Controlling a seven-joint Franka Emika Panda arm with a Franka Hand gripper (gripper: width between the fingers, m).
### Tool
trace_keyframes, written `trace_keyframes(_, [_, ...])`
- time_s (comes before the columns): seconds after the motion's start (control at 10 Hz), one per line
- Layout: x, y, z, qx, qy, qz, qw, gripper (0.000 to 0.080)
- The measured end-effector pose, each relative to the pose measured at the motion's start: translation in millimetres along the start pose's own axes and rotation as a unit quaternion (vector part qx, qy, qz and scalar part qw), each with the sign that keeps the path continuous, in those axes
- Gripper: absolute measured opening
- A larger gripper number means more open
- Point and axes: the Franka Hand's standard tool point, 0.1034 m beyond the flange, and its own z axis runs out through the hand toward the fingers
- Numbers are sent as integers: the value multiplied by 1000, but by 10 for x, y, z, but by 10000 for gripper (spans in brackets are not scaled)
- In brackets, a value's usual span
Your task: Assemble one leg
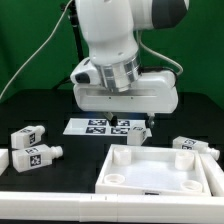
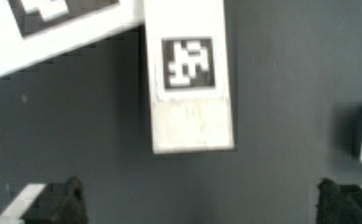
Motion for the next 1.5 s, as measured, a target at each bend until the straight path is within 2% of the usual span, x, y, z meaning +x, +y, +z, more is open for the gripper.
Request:
trace_keyframes(0.2, [-2, 4, 16, 1, -69, 5, 998, 649])
trace_keyframes(0.3, [-7, -13, 45, -6, -101, 35, 994, 649])
trace_keyframes(0.4, [-33, -60, 92, -27, -129, 62, 989, 649])
trace_keyframes(0.5, [-37, -88, 119, -42, -172, 59, 982, 649])
trace_keyframes(0.8, [43, 20, 201, -37, -254, 60, 965, 649])
trace_keyframes(1.0, [67, 46, 231, -32, -248, 47, 967, 649])
trace_keyframes(1.4, [-27, 116, 409, -34, -251, 46, 966, 649])
trace_keyframes(1.5, [-35, 123, 438, -34, -249, 46, 967, 520])
